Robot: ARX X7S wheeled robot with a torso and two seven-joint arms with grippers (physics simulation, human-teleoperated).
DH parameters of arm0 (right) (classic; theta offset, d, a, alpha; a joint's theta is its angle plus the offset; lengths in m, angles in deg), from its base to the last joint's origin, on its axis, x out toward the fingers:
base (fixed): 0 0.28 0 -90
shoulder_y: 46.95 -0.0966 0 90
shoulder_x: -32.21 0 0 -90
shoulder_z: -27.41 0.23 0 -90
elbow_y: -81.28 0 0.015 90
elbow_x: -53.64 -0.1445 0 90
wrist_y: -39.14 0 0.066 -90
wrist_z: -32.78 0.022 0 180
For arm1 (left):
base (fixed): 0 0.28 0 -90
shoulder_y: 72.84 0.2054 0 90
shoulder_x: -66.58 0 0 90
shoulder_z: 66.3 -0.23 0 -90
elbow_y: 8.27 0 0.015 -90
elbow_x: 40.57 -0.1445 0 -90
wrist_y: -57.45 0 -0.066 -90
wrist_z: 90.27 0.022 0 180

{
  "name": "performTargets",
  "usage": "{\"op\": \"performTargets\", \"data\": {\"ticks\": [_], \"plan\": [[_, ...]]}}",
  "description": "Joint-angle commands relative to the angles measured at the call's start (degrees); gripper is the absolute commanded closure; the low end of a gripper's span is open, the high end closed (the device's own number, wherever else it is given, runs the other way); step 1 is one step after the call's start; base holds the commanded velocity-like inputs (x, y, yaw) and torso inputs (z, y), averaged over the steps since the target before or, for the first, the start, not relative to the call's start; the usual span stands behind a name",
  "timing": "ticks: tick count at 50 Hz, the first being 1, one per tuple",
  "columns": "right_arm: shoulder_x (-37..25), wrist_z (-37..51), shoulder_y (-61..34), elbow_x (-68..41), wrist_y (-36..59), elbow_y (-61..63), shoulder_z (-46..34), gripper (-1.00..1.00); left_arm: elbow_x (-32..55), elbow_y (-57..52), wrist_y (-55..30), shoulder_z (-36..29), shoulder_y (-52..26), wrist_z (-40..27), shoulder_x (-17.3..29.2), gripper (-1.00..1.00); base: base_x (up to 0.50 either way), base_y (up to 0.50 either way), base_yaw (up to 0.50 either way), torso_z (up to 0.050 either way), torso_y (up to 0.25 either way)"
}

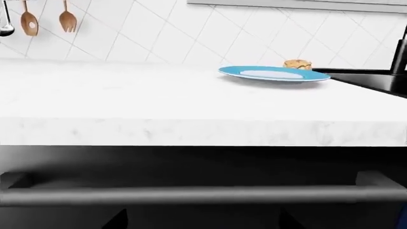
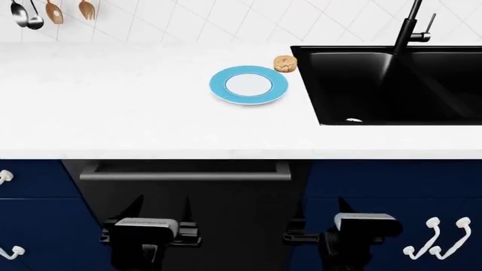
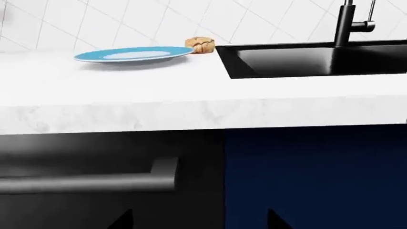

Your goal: Place the pastries on the plates.

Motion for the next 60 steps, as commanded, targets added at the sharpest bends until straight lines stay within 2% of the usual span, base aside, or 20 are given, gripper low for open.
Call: {"op": "performTargets", "data": {"ticks": [1,3,5,9,12,15,18,22,24,28,30,33,37,40,43,45,48,53,60], "plan": [[-7.9,-4.2,-2.7,-13.3,20.3,19.3,3.1,-1.00,10.6,-14.8,-21.4,1.1,-6.1,4.2,9.0,-1.00,0.00,0.00,0.00,0.000,0.000],[-10.2,-4.1,-3.8,-17.8,26.5,24.3,4.9,-1.00,17.0,-17.6,-28.6,4.1,-8.5,4.5,10.2,-1.00,0.00,0.00,0.00,0.000,0.000],[-12.9,-3.3,-6.0,-19.7,32.8,28.0,4.9,-1.00,18.3,-19.5,-31.3,4.5,-9.9,4.7,11.8,-1.00,0.00,0.00,0.00,0.000,0.000],[-18.2,-0.9,-15.2,-30.5,48.7,35.7,10.4,-1.00,28.7,-22.7,-46.1,8.2,-20.2,3.6,14.7,-1.00,0.00,0.00,0.00,0.000,0.000],[-21.7,0.4,-23.6,-38.3,59.5,37.2,13.7,-1.00,31.2,-23.1,-51.5,7.6,-27.7,4.1,17.2,-1.00,0.00,0.00,0.00,0.000,0.000],[-22.5,2.1,-32.5,-46.9,68.8,35.7,17.6,-1.00,33.2,-21.7,-56.3,7.5,-34.6,4.0,18.8,-1.00,0.00,0.00,0.00,0.000,0.000],[-22.0,2.8,-38.2,-51.1,72.3,31.8,19.7,-1.00,34.6,-19.5,-59.5,6.7,-39.8,4.3,18.9,-1.00,0.00,0.00,0.00,0.000,0.000],[-21.9,2.5,-52.6,-53.7,78.1,22.7,15.7,-1.00,34.3,-13.6,-63.0,2.6,-49.7,6.6,19.6,-1.00,0.00,0.00,0.00,0.000,0.000],[-22.9,1.3,-61.4,-54.5,80.6,17.7,11.1,-1.00,35.2,-9.7,-65.8,1.7,-55.5,7.6,19.2,-1.00,0.00,0.00,0.00,0.000,0.000],[-25.6,-0.5,-72.5,-54.8,80.7,8.2,4.1,-1.00,34.3,-3.1,-68.7,-1.6,-64.9,9.5,19.1,-1.00,0.00,0.00,0.00,0.000,0.000],[-25.4,0.3,-74.4,-56.4,80.7,5.7,3.1,-1.00,36.6,-0.6,-73.1,-0.9,-69.9,10.0,18.1,-1.00,0.00,0.00,0.00,0.000,0.000],[-25.1,4.8,-75.6,-62.0,80.7,2.2,2.4,-1.00,35.7,0.4,-73.0,-3.4,-72.7,10.7,18.0,-1.00,0.00,0.00,0.00,0.000,0.000],[-24.0,12.7,-75.2,-64.7,78.3,0.4,6.0,-1.00,32.7,2.4,-69.3,-5.0,-75.3,10.1,16.8,-1.00,0.00,0.00,0.00,0.000,0.000],[-24.0,10.1,-76.2,-61.2,73.7,0.9,4.3,-1.00,29.7,10.3,-65.3,-7.6,-80.0,11.9,14.5,-1.00,0.00,0.00,0.00,0.000,0.000],[-23.4,10.4,-77.5,-61.0,73.6,0.7,3.3,-1.00,27.4,17.3,-61.8,-9.2,-83.7,13.7,13.0,-1.00,0.00,0.00,0.00,0.000,0.000],[-23.9,12.5,-77.4,-63.2,77.2,-0.2,3.2,-1.00,26.4,20.6,-60.8,-10.2,-84.8,14.7,12.8,-1.00,0.00,0.00,0.00,0.000,0.000],[-24.0,13.4,-76.7,-64.0,76.4,0.3,4.3,-1.00,25.3,24.2,-59.5,-11.5,-86.4,16.2,12.6,-1.00,0.00,0.00,0.00,0.000,0.000],[-24.2,15.1,-78.0,-66.6,79.1,-1.8,3.5,-1.00,25.8,23.8,-59.6,-12.5,-86.3,17.8,12.9,-1.00,0.00,0.00,0.00,0.000,0.000],[-24.8,13.5,-77.3,-66.1,76.3,-0.8,2.8,-1.00,25.8,23.6,-59.0,-13.1,-85.5,18.2,12.9,-1.00,0.00,0.00,0.00,0.000,0.000]]}}
